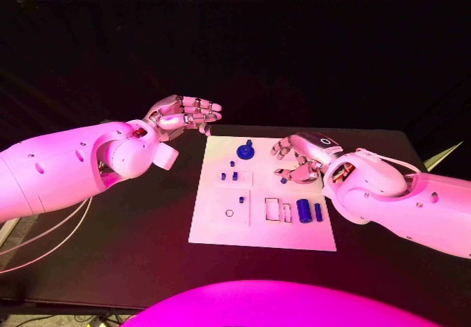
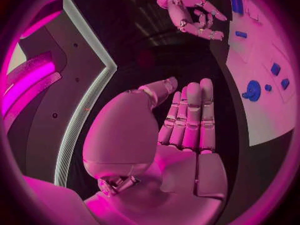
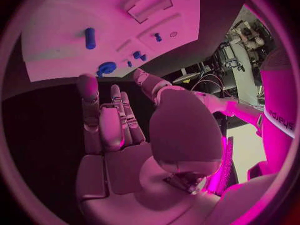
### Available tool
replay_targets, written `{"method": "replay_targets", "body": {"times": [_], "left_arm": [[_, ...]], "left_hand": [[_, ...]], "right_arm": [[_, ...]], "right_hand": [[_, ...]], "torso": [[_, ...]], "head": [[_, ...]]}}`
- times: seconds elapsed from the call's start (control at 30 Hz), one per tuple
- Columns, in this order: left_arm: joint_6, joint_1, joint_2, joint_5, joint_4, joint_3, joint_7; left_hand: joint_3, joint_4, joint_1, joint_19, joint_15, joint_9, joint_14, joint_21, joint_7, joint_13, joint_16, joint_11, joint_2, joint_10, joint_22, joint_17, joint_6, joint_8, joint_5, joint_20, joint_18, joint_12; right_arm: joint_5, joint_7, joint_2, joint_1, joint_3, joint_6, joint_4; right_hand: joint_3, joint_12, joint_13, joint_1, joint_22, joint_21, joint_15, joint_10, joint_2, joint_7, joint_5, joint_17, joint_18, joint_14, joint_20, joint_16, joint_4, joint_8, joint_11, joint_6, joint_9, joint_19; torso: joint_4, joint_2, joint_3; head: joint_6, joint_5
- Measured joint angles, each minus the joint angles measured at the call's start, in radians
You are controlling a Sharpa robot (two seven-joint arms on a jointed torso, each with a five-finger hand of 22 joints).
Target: Assemble the parts on the task board
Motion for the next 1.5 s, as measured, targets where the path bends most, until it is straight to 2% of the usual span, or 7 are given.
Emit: {"method": "replay_targets", "body": {"times": [0.03, 0.13, 0.27, 0.53, 0.7, 1.07, 1.5], "left_arm": [[0.000, 0.000, 0.000, 0.000, 0.000, 0.000, 0.000], [0.002, 0.000, 0.000, 0.000, -0.001, 0.000, 0.000], [0.003, 0.000, 0.001, 0.000, -0.003, 0.000, 0.000], [0.005, 0.000, 0.004, 0.000, -0.005, 0.000, 0.000], [0.006, 0.000, 0.006, 0.000, -0.006, 0.000, 0.000], [0.008, 0.000, 0.010, 0.000, -0.008, 0.000, 0.000], [0.008, 0.000, 0.011, 0.000, -0.009, 0.000, -0.001]], "left_hand": [[0.000, 0.000, 0.000, 0.000, 0.000, 0.000, 0.000, 0.000, 0.000, 0.000, 0.000, 0.000, 0.000, 0.000, 0.000, 0.000, 0.000, 0.000, 0.000, 0.000, 0.000, 0.004], [0.000, 0.000, 0.000, 0.000, 0.000, 0.000, 0.000, 0.000, 0.000, 0.000, 0.000, 0.000, 0.000, 0.000, 0.000, 0.000, 0.000, 0.000, 0.000, 0.000, 0.000, 0.004], [0.000, 0.000, 0.000, 0.000, 0.000, 0.000, 0.000, 0.000, 0.000, 0.000, 0.000, 0.000, 0.000, 0.000, 0.000, 0.000, 0.000, 0.000, 0.000, 0.000, 0.000, 0.004], [0.000, 0.000, 0.000, 0.000, 0.000, 0.000, 0.000, 0.000, 0.000, 0.000, 0.000, 0.000, 0.000, 0.000, 0.000, 0.000, 0.000, 0.000, 0.000, 0.000, 0.000, 0.004], [0.000, 0.000, 0.000, 0.000, 0.000, 0.000, 0.000, 0.000, 0.000, 0.000, 0.000, 0.000, 0.000, 0.000, 0.000, 0.000, 0.000, 0.000, 0.000, 0.000, 0.000, 0.004], [0.000, 0.000, 0.000, 0.000, 0.000, 0.000, 0.000, 0.000, 0.000, 0.000, 0.000, 0.000, 0.000, 0.000, 0.000, 0.000, 0.000, 0.000, 0.000, 0.000, 0.000, 0.005], [0.000, 0.000, 0.000, 0.000, 0.000, 0.000, 0.000, 0.000, 0.000, 0.000, 0.000, 0.000, 0.000, 0.000, 0.000, -0.001, 0.000, 0.000, 0.000, 0.000, 0.000, 0.005]], "right_arm": [[0.003, 0.008, -0.006, 0.003, 0.000, 0.007, -0.008], [0.010, 0.019, -0.017, 0.011, 0.001, 0.064, -0.037], [0.012, 0.020, -0.019, 0.013, 0.001, 0.145, -0.069], [0.005, 0.010, 0.009, 0.009, 0.001, 0.210, -0.121], [0.003, 0.009, 0.042, -0.003, 0.001, 0.183, -0.153], [0.013, 0.010, 0.092, -0.024, -0.002, 0.196, -0.211], [0.017, 0.007, 0.110, -0.038, -0.004, 0.219, -0.232]], "right_hand": [[-0.087, 0.000, -0.002, 0.021, -0.005, -0.005, 0.000, -0.019, 0.021, 0.005, 0.000, -0.001, 0.000, 0.000, 0.000, 0.000, 0.005, 0.000, -0.003, -0.015, 0.000, 0.000], [-0.344, 0.012, -0.003, 0.184, -0.058, -0.075, 0.000, -0.081, -0.002, 0.004, 0.015, -0.025, 0.000, -0.001, 0.004, 0.000, 0.228, -0.023, -0.003, -0.068, -0.007, 0.004], [-0.433, 0.012, -0.003, 0.204, -0.093, -0.121, 0.012, -0.135, -0.021, 0.003, 0.023, -0.049, 0.001, -0.013, 0.014, -0.023, 0.236, -0.031, 0.007, -0.114, -0.009, -0.007], [-0.433, 0.031, -0.003, 0.204, -0.091, -0.121, 0.012, -0.138, -0.021, 0.006, 0.023, -0.048, 0.001, -0.013, 0.014, -0.023, 0.236, -0.040, 0.010, -0.130, -0.010, -0.007], [-0.428, 0.066, -0.003, 0.262, -0.031, -0.080, 0.003, -0.125, 0.039, 0.005, 0.023, -0.031, 0.000, -0.004, 0.003, -0.017, 0.239, -0.017, -0.003, -0.107, -0.008, 0.034], [-0.210, 0.077, -0.003, 0.276, 0.073, 0.001, -0.009, 0.018, 0.075, -0.010, 0.022, 0.031, -0.001, 0.009, -0.012, 0.026, 0.232, 0.014, -0.018, 0.027, -0.004, 0.078], [-0.141, 0.038, -0.004, 0.250, 0.079, 0.001, -0.009, 0.032, 0.051, -0.009, 0.022, 0.031, -0.001, 0.009, -0.011, 0.026, 0.226, 0.014, -0.014, 0.050, -0.007, 0.079]], "torso": [[-0.0003, 0.000, 0.0005], [-0.0012, -0.002, 0.0012], [-0.0016, -0.002, 0.0012], [0.0000, -0.001, 0.0012], [0.0007, -0.001, 0.0012], [-0.0003, -0.001, 0.0000], [-0.0013, -0.001, 0.0006]], "head": [[0.000, -0.001], [0.000, -0.005], [0.000, -0.010], [0.000, -0.019], [0.000, -0.020], [0.000, -0.028], [0.000, -0.029]]}}
